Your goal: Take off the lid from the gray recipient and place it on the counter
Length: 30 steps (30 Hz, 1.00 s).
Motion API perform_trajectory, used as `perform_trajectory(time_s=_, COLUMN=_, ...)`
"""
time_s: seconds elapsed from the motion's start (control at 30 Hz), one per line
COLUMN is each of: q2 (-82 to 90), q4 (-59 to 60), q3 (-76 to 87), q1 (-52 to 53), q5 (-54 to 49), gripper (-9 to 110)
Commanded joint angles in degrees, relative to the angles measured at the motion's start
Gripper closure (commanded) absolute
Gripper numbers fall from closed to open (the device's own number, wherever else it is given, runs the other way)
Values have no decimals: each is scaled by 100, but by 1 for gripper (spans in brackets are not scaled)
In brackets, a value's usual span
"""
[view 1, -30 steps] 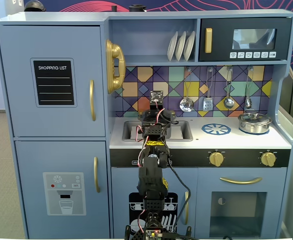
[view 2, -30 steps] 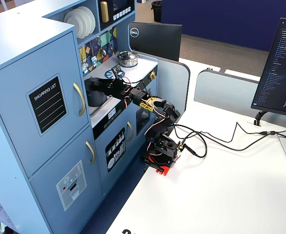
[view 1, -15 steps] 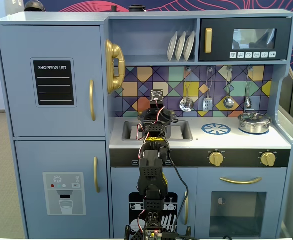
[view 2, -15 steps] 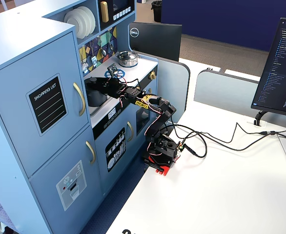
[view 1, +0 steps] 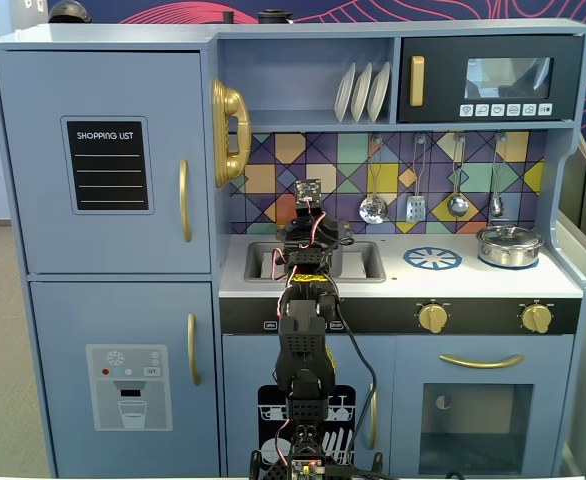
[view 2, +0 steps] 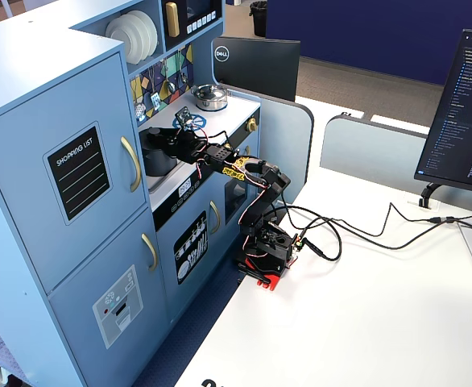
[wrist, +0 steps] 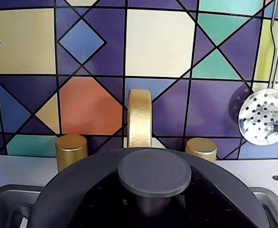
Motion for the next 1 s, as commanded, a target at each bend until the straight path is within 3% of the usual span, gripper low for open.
perform_trajectory(time_s=0.0, q2=167, q4=-202, q3=-299, q1=-62, q5=35, gripper=101)
perform_trajectory(time_s=0.43, q2=659, q4=413, q3=-949, q1=316, q5=-70, gripper=101)
perform_trajectory(time_s=0.8, q2=905, q4=325, q3=-729, q1=2074, q5=211, gripper=101)
perform_trajectory(time_s=0.97, q2=571, q4=-281, q3=-316, q1=2654, q5=422, gripper=101)
